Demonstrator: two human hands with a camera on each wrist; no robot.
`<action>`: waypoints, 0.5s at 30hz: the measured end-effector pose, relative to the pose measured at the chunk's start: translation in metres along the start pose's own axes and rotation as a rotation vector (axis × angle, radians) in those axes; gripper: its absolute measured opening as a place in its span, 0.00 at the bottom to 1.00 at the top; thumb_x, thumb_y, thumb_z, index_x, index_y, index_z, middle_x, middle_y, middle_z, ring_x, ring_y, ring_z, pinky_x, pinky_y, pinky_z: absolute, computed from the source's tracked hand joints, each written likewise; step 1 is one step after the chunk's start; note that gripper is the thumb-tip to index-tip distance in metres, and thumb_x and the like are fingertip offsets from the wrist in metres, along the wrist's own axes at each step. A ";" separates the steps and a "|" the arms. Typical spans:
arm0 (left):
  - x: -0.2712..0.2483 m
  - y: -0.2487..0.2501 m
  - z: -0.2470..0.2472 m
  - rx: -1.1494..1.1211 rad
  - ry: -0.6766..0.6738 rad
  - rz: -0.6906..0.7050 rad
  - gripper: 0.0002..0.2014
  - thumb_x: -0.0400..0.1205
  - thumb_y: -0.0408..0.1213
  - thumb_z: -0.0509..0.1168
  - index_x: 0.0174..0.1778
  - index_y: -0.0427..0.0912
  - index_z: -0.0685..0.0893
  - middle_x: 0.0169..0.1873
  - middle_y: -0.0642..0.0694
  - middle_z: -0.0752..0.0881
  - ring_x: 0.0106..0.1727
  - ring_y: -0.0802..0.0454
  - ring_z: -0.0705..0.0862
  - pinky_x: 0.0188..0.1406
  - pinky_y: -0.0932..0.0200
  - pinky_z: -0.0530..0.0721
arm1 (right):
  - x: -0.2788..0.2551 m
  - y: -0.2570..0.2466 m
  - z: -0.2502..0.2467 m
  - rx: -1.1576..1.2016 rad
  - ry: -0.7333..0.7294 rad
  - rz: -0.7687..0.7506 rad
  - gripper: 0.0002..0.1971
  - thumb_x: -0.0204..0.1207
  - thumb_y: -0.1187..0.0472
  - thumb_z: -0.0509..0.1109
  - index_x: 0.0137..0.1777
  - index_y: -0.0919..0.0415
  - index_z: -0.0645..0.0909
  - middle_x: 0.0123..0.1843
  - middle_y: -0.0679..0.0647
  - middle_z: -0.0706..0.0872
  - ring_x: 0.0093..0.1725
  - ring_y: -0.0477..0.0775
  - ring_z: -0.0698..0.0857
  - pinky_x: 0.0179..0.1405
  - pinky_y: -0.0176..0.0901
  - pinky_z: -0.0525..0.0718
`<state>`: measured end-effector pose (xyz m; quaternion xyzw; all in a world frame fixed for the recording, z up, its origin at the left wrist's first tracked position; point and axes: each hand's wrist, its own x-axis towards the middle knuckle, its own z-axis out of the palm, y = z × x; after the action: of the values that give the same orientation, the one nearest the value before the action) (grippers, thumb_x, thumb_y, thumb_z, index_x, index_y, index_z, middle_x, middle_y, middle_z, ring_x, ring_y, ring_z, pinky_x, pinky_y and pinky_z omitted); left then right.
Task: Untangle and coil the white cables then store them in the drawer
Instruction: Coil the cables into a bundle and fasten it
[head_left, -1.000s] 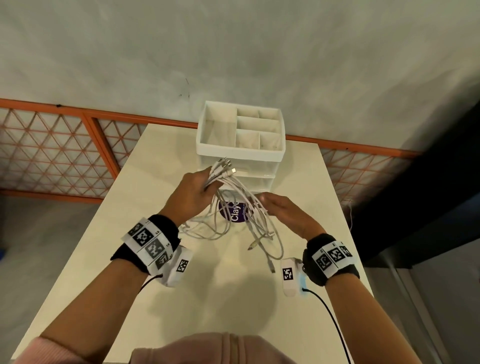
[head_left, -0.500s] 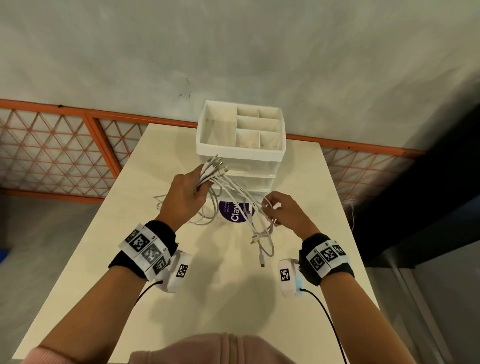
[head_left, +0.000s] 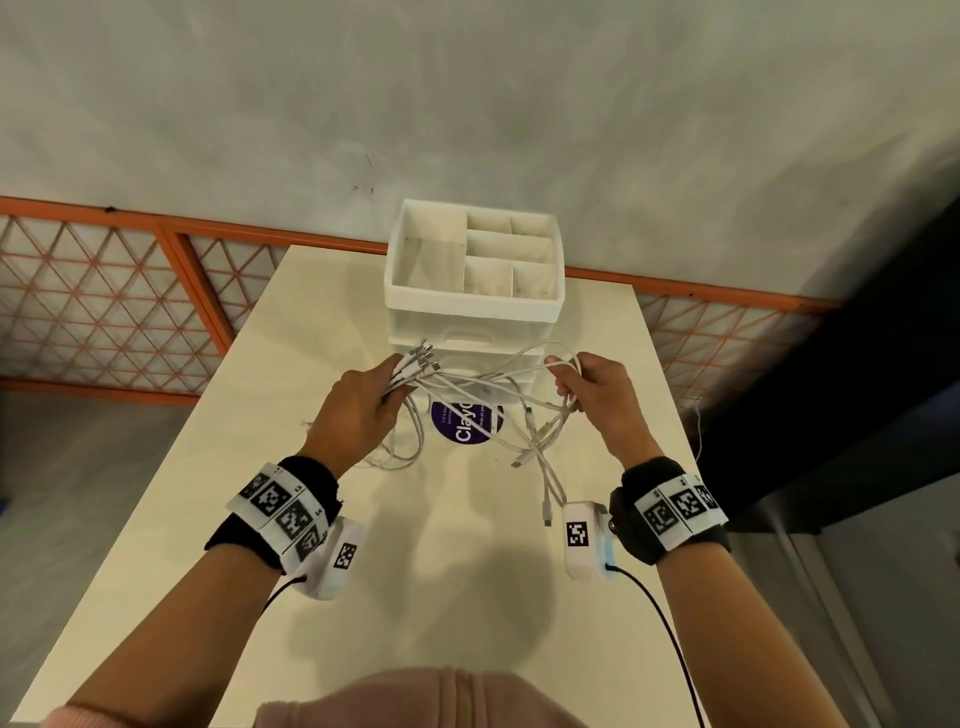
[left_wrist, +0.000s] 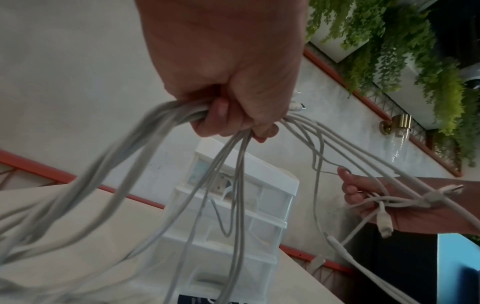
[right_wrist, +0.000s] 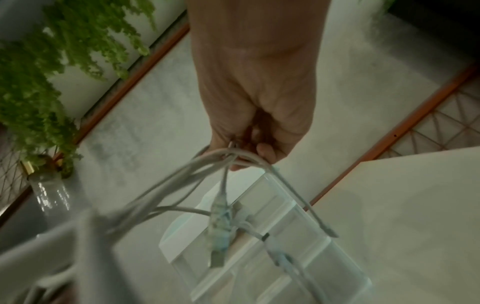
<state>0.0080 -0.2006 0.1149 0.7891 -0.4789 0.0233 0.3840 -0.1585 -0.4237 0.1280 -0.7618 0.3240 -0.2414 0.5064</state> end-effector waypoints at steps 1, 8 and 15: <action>0.000 -0.001 0.001 0.010 -0.006 -0.008 0.24 0.78 0.45 0.55 0.65 0.35 0.78 0.29 0.33 0.86 0.29 0.31 0.82 0.30 0.44 0.83 | 0.000 0.001 0.000 0.023 0.004 0.011 0.18 0.76 0.55 0.72 0.37 0.71 0.75 0.28 0.52 0.79 0.24 0.41 0.81 0.27 0.35 0.78; 0.001 0.005 -0.001 0.022 -0.019 -0.004 0.23 0.78 0.44 0.55 0.65 0.35 0.78 0.29 0.32 0.86 0.30 0.31 0.83 0.30 0.44 0.82 | -0.008 -0.007 0.007 0.050 -0.104 0.021 0.18 0.84 0.55 0.59 0.32 0.59 0.71 0.21 0.51 0.78 0.23 0.49 0.79 0.31 0.41 0.79; 0.002 -0.009 -0.009 0.065 0.068 -0.043 0.22 0.78 0.40 0.58 0.66 0.33 0.78 0.30 0.29 0.85 0.31 0.28 0.83 0.31 0.45 0.81 | -0.012 0.011 -0.011 0.218 -0.521 0.173 0.22 0.73 0.47 0.71 0.26 0.54 0.66 0.26 0.51 0.65 0.30 0.52 0.60 0.35 0.42 0.63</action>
<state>0.0193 -0.1943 0.1167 0.8100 -0.4476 0.0576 0.3745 -0.1774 -0.4244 0.1212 -0.7087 0.2190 -0.0271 0.6701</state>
